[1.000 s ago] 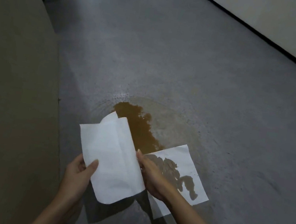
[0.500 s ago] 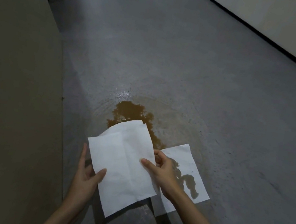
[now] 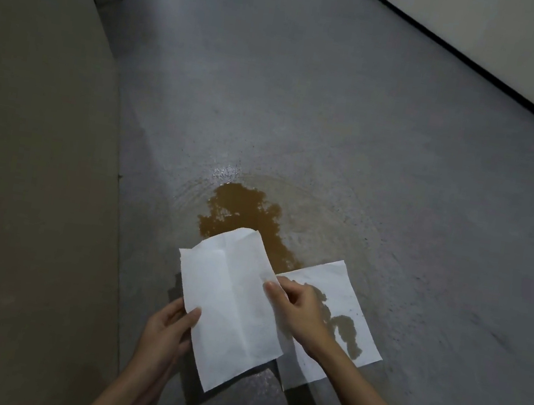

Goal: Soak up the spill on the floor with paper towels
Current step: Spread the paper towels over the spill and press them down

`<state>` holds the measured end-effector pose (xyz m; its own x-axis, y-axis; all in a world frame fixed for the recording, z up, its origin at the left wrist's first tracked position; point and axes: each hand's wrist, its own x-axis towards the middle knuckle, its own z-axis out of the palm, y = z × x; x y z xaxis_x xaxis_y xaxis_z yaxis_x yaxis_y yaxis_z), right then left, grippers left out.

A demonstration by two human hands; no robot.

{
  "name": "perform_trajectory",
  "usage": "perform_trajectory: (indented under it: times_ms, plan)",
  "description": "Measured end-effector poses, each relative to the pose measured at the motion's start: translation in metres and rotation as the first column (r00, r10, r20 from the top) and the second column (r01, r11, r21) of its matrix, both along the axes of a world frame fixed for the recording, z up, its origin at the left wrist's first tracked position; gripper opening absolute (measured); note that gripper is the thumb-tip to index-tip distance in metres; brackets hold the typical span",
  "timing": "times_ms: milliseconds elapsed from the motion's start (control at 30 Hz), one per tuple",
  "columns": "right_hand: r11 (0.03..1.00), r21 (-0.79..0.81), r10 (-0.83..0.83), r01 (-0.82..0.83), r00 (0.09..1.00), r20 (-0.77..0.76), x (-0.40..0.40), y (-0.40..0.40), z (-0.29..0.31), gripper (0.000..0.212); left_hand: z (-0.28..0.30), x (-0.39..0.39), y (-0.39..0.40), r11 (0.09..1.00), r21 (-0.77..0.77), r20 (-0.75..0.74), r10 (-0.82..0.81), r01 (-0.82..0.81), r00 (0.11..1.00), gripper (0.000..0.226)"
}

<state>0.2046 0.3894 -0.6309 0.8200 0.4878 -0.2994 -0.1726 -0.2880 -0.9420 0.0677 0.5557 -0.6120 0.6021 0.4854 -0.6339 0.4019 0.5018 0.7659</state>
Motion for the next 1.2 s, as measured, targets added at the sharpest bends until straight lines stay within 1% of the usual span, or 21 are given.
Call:
perform_trajectory:
  times_ms: [100, 233, 333, 400, 567, 633, 767, 900, 1133, 1200]
  plan:
    - [0.999, 0.031, 0.024, -0.023, 1.000, -0.012, 0.006, -0.001, -0.002, 0.024, -0.007, -0.002, 0.003, 0.997, -0.011, 0.009, 0.078, -0.077, 0.997, 0.026]
    - [0.997, -0.069, 0.022, -0.018, 0.998, 0.058, 0.021, 0.000, -0.010, 0.024, -0.011, -0.005, 0.013, 0.977, 0.026, 0.018, 0.213, -0.213, 0.977, 0.023]
    - [0.997, -0.066, 0.039, -0.035, 0.997, 0.070, 0.033, 0.006, -0.012, 0.019, -0.009, -0.010, 0.022, 0.958, 0.093, 0.022, 0.270, -0.271, 0.962, 0.032]
    - [0.997, -0.074, 0.038, -0.030, 0.993, 0.110, 0.045, 0.010, -0.013, 0.015, -0.008, -0.014, 0.026, 0.943, 0.152, 0.035, 0.294, -0.296, 0.955, 0.035]
    - [0.987, -0.159, 0.011, 0.027, 0.972, 0.234, 0.083, 0.024, -0.023, 0.018, -0.005, -0.019, 0.034, 0.907, 0.277, 0.069, 0.310, -0.317, 0.948, 0.048]
    - [0.975, -0.221, 0.027, 0.037, 0.959, 0.281, 0.097, 0.029, -0.026, 0.018, -0.005, -0.019, 0.038, 0.891, 0.312, 0.073, 0.324, -0.330, 0.943, 0.052]
    - [0.941, -0.336, 0.073, 0.048, 0.938, 0.338, 0.117, 0.032, -0.031, 0.012, -0.002, -0.018, 0.041, 0.857, 0.384, 0.110, 0.329, -0.345, 0.938, 0.055]
    - [0.924, -0.376, 0.091, 0.066, 0.919, 0.384, 0.130, 0.032, -0.041, 0.012, -0.002, -0.020, 0.042, 0.848, 0.415, 0.111, 0.313, -0.330, 0.943, 0.056]
    - [0.890, -0.448, 0.115, 0.085, 0.910, 0.399, 0.142, 0.027, -0.056, 0.007, -0.008, -0.018, 0.043, 0.851, 0.421, 0.131, 0.287, -0.315, 0.949, 0.058]
    - [0.882, -0.461, 0.112, 0.096, 0.908, 0.404, 0.145, 0.025, -0.061, 0.009, -0.008, -0.017, 0.043, 0.855, 0.420, 0.119, 0.280, -0.304, 0.953, 0.058]
